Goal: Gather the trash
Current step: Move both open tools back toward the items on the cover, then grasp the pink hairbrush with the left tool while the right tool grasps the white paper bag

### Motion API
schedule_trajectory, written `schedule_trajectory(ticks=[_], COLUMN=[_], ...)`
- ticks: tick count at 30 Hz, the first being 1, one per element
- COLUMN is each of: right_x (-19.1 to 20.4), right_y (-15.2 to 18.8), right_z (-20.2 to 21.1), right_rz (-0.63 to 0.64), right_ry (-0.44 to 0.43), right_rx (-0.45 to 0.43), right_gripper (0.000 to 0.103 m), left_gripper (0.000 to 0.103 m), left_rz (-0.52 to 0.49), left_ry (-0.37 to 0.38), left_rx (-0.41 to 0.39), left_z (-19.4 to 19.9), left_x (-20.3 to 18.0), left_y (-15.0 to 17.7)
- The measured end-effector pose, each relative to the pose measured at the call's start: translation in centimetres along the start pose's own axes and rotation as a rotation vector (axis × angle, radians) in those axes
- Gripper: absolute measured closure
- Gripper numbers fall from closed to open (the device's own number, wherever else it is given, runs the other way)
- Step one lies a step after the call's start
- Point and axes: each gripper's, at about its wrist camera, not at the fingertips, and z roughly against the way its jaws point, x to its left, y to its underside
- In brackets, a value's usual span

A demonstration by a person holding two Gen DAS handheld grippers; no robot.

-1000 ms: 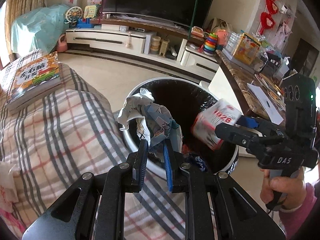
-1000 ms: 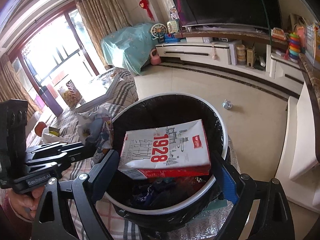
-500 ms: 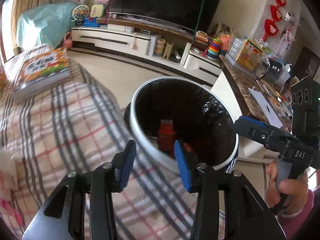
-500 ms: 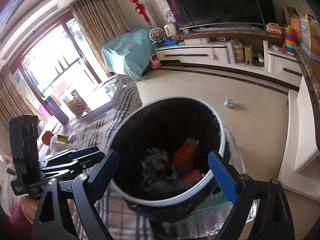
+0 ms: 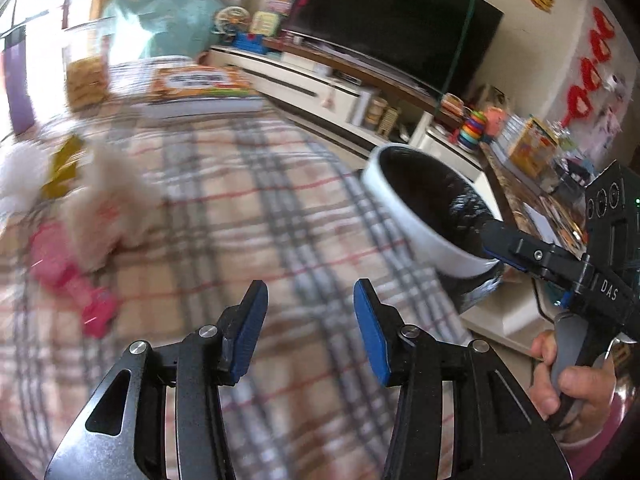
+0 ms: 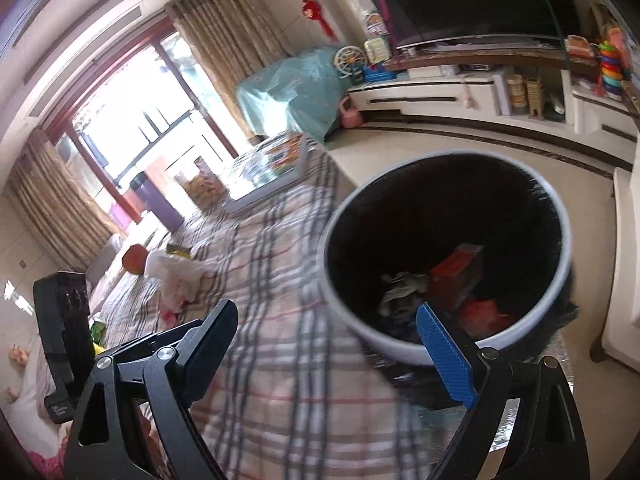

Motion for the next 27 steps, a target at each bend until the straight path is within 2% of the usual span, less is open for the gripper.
schedule_trajectory(ticks=[6,9,19,27], right_x=[4.6,6.7,11.8,14.3], right_y=[1.3,1.9,2.8,1.9], right_z=[-1.7,-2.8,-6.8,-11.2], right_rz=[0.083,0.098,0.138,0.124], right_ry=[-0.038,-0.084,-0.123,-0.183], right_rx=[0.015,0.046,0.082,0.115], right_gripper=[0.011,0.011,0.011,0.016], left_gripper=[0.058,0.058,0.054,0.054], left_rz=[0.079,0.112,0.228,0.243], left_ry=[-0.063,-0.102,-0.2,-0.212], left_rx=[-0.033,-0.051,-0.089,-0.079], left_z=[3.1,4.4,7.6,7.8], left_x=[4.4,6.6,13.3,16.6], left_y=[1.8,2.5,3.8,3.3])
